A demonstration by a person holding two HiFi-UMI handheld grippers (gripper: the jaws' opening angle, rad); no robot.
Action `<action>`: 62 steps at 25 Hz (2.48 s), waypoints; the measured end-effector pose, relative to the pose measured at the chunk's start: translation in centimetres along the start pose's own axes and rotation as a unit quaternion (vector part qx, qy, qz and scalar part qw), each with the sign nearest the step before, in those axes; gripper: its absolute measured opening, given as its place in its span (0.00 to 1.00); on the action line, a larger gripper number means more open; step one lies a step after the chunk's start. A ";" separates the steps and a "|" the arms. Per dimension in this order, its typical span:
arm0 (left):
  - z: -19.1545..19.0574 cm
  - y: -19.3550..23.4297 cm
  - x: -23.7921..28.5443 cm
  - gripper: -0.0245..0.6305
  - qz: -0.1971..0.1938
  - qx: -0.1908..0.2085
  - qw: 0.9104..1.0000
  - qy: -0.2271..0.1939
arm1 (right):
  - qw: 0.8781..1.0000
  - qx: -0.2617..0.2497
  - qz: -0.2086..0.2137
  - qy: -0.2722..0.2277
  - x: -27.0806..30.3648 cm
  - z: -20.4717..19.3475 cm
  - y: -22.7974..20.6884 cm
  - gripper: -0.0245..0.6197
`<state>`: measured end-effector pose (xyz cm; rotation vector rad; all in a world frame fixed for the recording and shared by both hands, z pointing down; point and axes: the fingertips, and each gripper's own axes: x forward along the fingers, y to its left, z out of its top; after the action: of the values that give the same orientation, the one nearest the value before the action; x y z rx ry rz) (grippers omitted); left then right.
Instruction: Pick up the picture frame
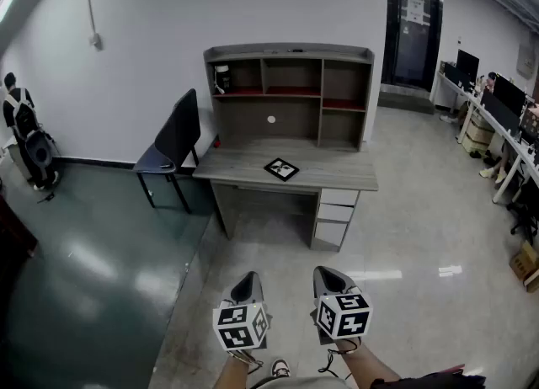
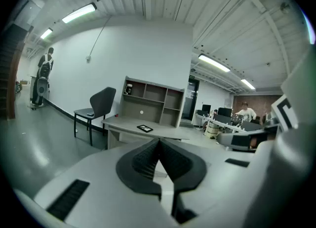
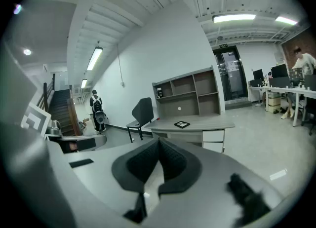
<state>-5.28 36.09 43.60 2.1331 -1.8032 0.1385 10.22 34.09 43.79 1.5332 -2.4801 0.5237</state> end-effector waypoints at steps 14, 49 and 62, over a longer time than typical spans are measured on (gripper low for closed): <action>1.3 2.9 1.4 0.06 0.006 -0.002 1.000 -0.012 | 1.000 0.014 0.008 -0.004 3.1 0.8 1.1 0.09; 3.9 6.5 14.7 0.06 0.002 -0.007 1.000 0.016 | 0.999 0.048 -0.016 0.019 15.2 4.4 -5.5 0.09; 6.3 5.7 22.0 0.06 0.001 -0.008 1.000 0.024 | 0.998 0.049 -0.015 0.029 20.6 7.6 -10.0 0.09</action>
<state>-7.54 12.64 45.23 2.0985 -1.7743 0.1745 10.04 10.01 45.61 1.5654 -2.4175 0.6831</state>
